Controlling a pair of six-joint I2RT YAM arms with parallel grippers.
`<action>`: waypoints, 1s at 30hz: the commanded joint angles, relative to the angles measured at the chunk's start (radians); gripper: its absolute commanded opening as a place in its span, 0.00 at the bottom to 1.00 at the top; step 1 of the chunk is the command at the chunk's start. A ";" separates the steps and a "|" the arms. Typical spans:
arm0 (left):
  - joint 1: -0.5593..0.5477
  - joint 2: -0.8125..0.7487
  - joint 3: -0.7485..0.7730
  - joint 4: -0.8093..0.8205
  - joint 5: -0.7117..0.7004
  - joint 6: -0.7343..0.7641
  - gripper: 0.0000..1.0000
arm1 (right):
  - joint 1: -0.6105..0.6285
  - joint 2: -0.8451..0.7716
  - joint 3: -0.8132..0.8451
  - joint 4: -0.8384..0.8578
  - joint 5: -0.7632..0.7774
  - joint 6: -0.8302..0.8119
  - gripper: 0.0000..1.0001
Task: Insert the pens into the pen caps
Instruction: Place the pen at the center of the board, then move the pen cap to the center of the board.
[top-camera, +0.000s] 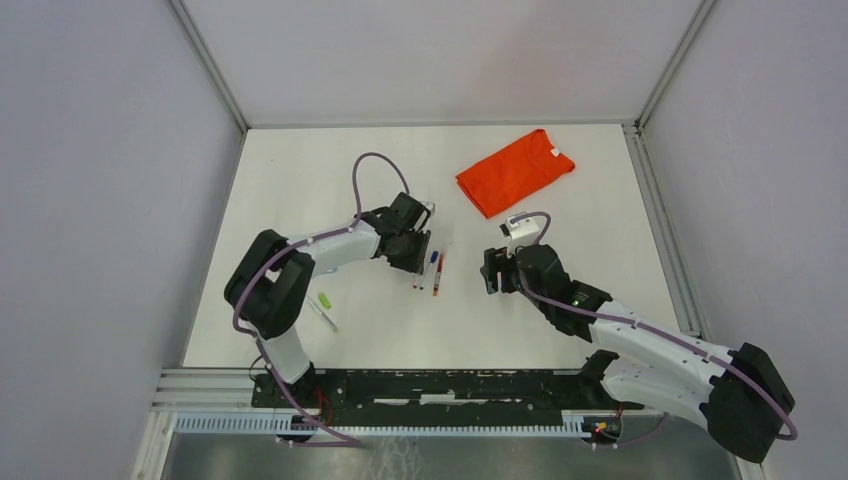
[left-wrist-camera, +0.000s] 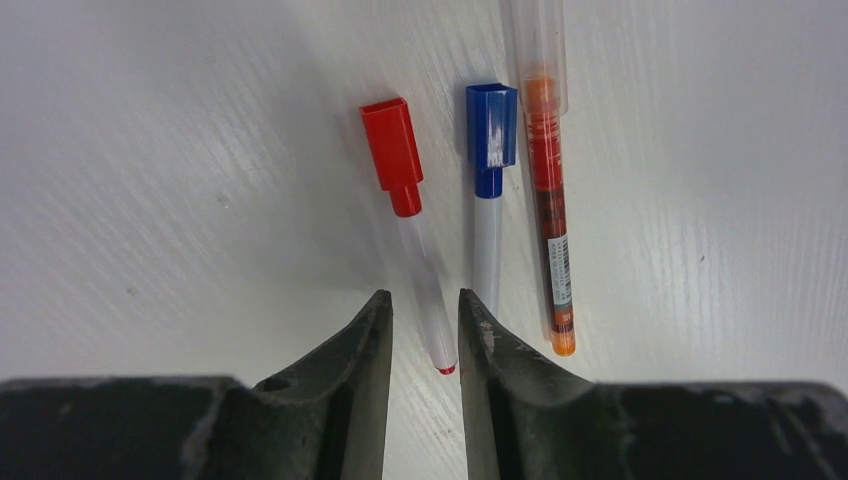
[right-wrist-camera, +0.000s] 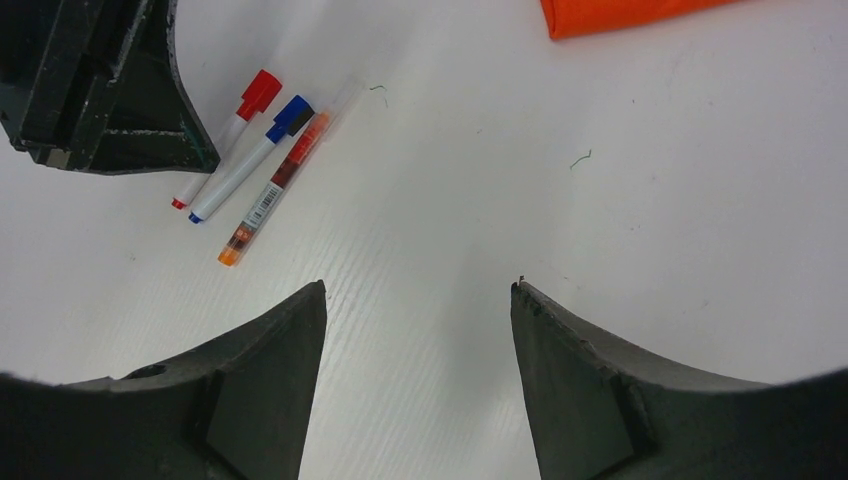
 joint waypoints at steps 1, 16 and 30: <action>0.011 -0.113 0.019 0.014 -0.067 -0.047 0.37 | 0.005 -0.016 0.047 0.000 0.042 -0.019 0.73; 0.028 -0.590 -0.206 -0.019 -0.495 -0.283 0.41 | 0.005 0.006 0.042 0.010 0.058 -0.025 0.73; 0.141 -0.851 -0.397 -0.370 -0.638 -0.797 0.43 | 0.006 0.048 0.058 0.003 0.048 -0.017 0.73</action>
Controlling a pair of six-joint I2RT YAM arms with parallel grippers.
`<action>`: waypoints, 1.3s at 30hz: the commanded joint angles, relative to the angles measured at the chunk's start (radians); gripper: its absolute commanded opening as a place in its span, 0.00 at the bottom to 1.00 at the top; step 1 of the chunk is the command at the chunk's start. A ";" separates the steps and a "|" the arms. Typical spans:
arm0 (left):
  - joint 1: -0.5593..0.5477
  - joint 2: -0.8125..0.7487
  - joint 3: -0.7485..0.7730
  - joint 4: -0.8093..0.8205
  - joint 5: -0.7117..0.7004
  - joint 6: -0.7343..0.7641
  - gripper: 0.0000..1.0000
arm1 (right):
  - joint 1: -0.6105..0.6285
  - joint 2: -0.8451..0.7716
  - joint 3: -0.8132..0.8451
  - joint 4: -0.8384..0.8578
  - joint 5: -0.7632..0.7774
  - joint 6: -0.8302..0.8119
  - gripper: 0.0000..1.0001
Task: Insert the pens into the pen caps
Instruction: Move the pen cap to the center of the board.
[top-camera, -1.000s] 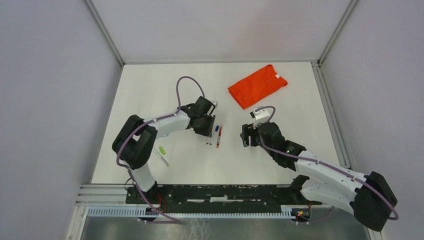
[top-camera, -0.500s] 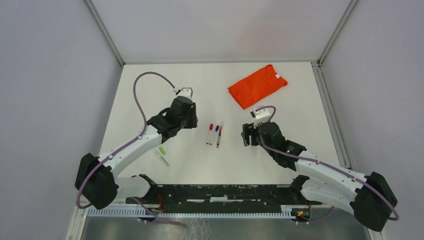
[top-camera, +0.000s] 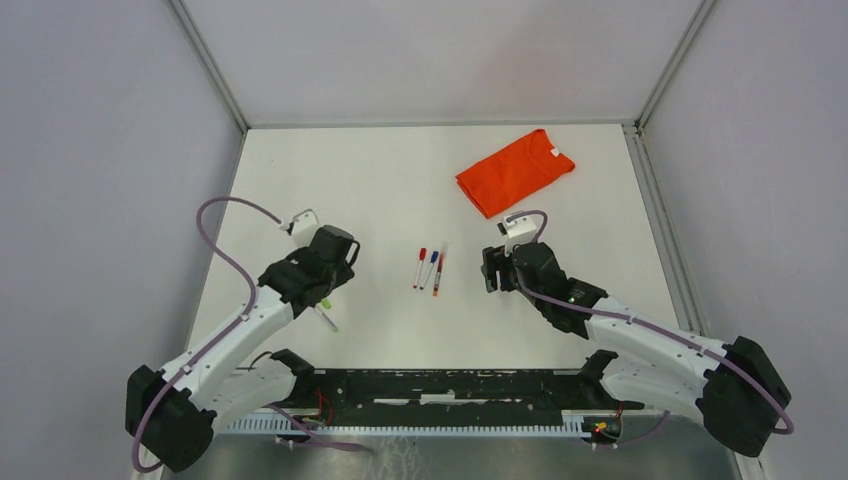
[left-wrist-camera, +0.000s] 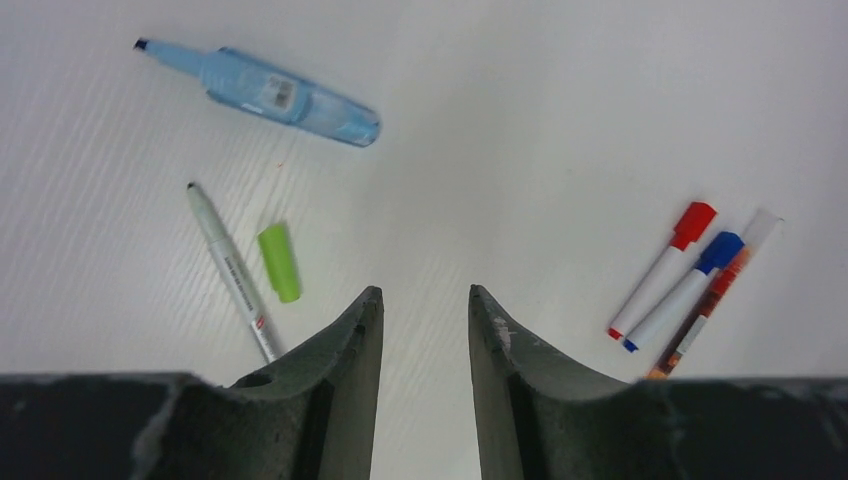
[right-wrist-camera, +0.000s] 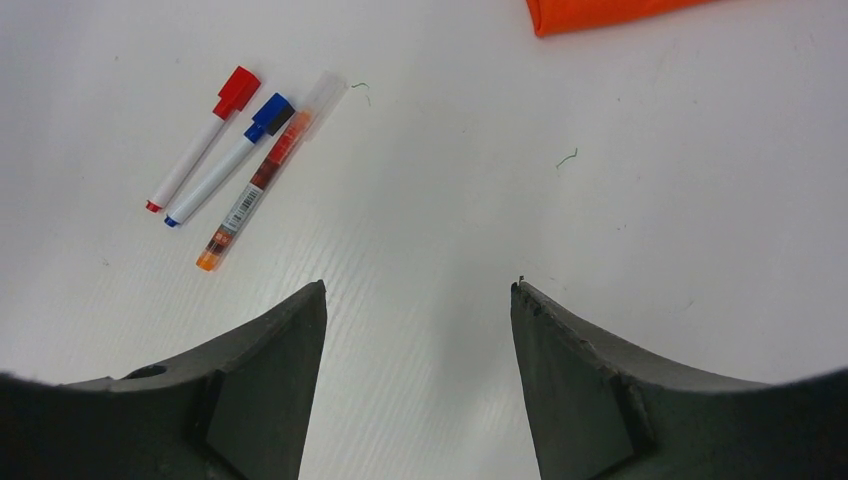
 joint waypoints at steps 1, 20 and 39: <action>0.088 -0.096 -0.109 -0.082 -0.010 -0.236 0.43 | 0.006 0.019 0.047 0.006 0.015 0.001 0.73; 0.257 0.065 -0.195 0.022 0.046 -0.211 0.41 | 0.005 0.026 0.046 -0.009 -0.003 0.006 0.73; 0.262 0.204 -0.162 0.120 0.064 -0.119 0.33 | 0.005 0.038 0.051 -0.023 -0.002 -0.001 0.73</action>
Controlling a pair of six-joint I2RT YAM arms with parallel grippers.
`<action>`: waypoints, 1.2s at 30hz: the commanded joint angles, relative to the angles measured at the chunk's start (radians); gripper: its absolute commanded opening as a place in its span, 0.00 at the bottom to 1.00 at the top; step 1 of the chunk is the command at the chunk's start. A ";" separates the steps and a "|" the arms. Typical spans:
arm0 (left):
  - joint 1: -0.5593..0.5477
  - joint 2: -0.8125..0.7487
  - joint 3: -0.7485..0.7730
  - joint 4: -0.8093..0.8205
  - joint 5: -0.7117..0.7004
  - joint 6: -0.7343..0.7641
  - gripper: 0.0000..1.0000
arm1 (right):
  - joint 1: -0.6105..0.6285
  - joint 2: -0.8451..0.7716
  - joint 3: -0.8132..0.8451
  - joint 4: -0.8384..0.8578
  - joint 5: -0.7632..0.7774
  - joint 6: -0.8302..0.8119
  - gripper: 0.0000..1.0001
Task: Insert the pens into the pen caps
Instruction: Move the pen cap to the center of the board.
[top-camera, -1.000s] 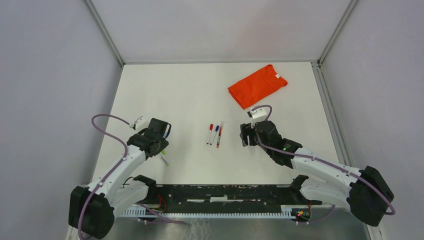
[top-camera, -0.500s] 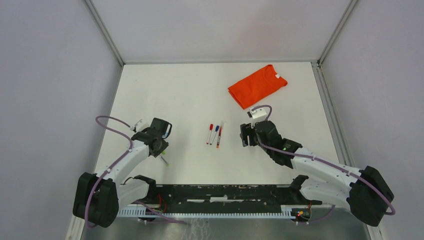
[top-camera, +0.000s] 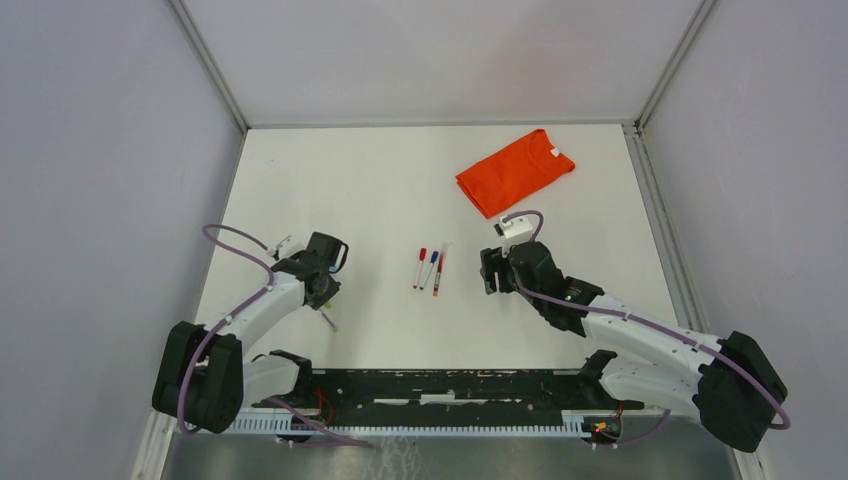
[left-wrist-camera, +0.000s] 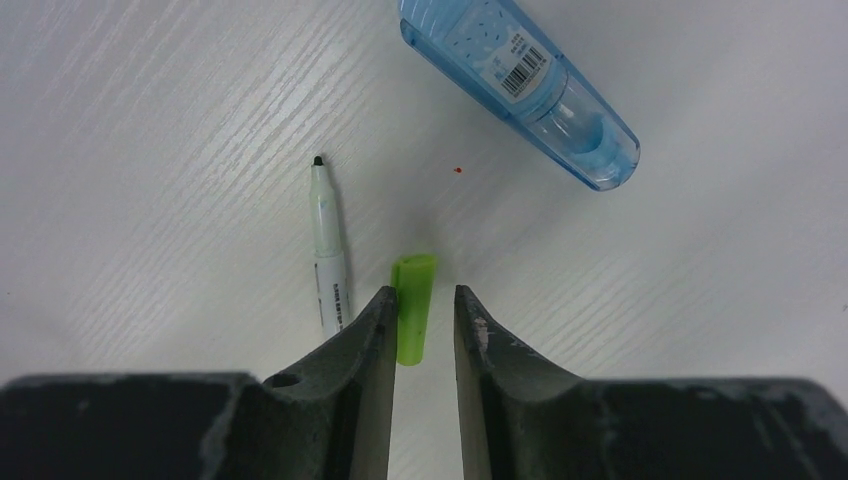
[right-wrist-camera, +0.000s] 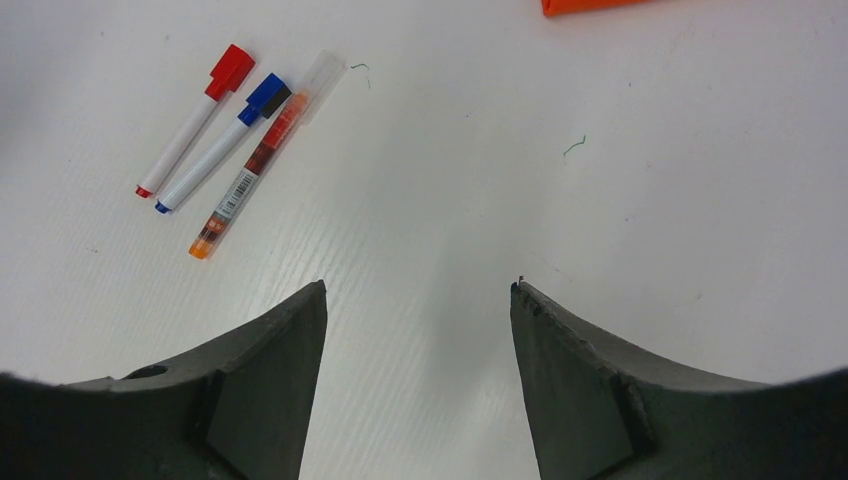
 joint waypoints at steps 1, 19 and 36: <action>0.007 0.028 0.036 0.046 -0.005 0.059 0.32 | 0.006 0.003 0.041 -0.013 0.011 -0.001 0.73; -0.047 0.072 0.094 0.173 0.179 0.266 0.12 | 0.005 -0.002 0.044 -0.022 0.025 -0.005 0.73; -0.355 0.349 0.309 0.161 0.188 0.410 0.15 | 0.005 0.014 0.064 -0.024 0.010 -0.008 0.73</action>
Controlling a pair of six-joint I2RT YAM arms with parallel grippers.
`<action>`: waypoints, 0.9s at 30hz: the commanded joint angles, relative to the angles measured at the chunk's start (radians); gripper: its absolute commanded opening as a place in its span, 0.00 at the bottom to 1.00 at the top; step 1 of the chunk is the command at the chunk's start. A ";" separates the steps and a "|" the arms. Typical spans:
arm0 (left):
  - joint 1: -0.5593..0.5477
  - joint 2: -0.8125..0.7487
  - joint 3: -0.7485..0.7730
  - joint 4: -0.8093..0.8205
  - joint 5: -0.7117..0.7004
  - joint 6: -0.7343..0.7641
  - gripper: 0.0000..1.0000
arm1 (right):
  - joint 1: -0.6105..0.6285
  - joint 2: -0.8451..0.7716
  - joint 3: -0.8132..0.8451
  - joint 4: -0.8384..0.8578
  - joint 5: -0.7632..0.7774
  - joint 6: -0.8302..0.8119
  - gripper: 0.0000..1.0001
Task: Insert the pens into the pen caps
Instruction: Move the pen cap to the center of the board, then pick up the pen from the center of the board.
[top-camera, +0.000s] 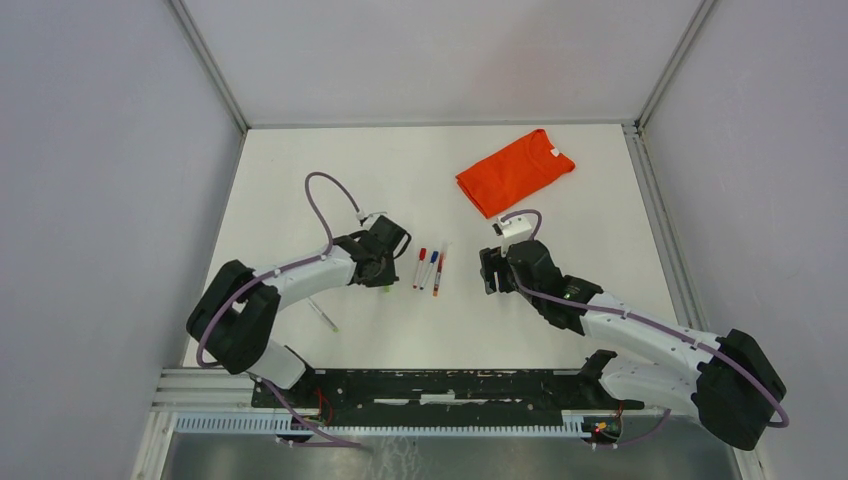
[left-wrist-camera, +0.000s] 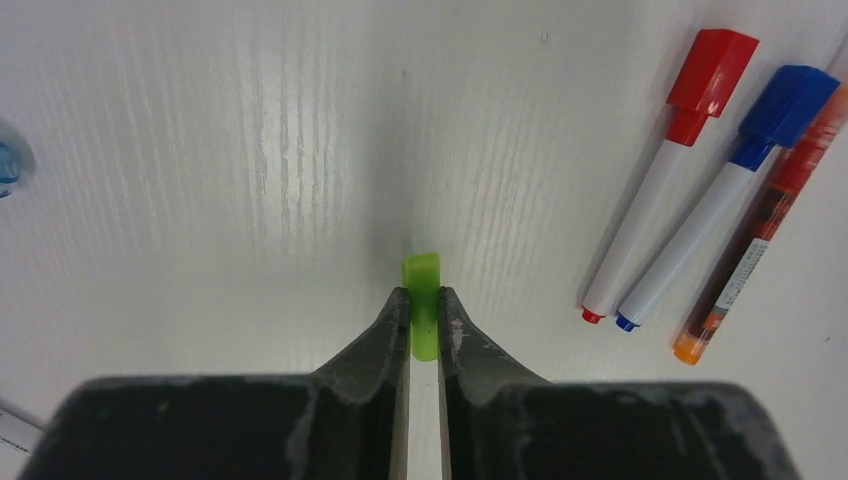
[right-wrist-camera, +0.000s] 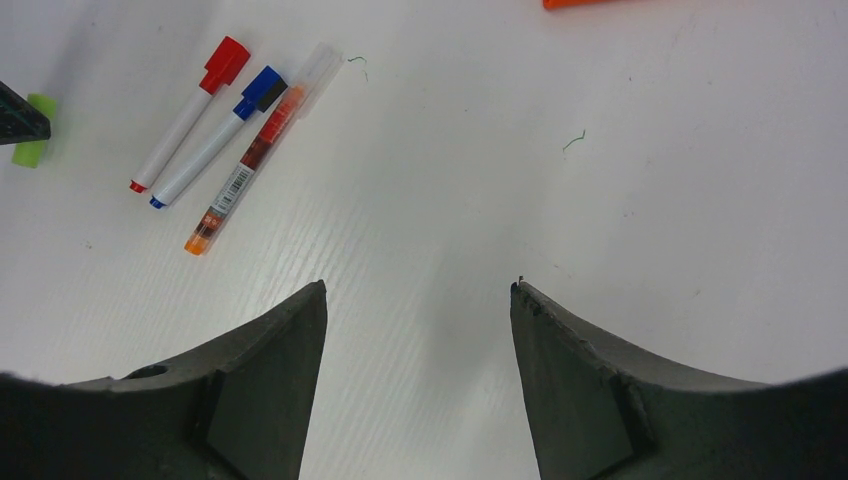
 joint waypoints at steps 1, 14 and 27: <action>-0.006 0.033 0.047 -0.005 0.021 0.089 0.15 | 0.005 0.004 0.050 0.002 0.007 -0.006 0.73; -0.005 -0.007 0.087 -0.035 -0.014 0.116 0.40 | 0.005 0.000 0.061 -0.002 0.007 -0.016 0.73; 0.015 -0.371 -0.050 -0.287 -0.262 -0.234 0.41 | 0.005 -0.041 0.026 0.003 0.072 -0.022 0.73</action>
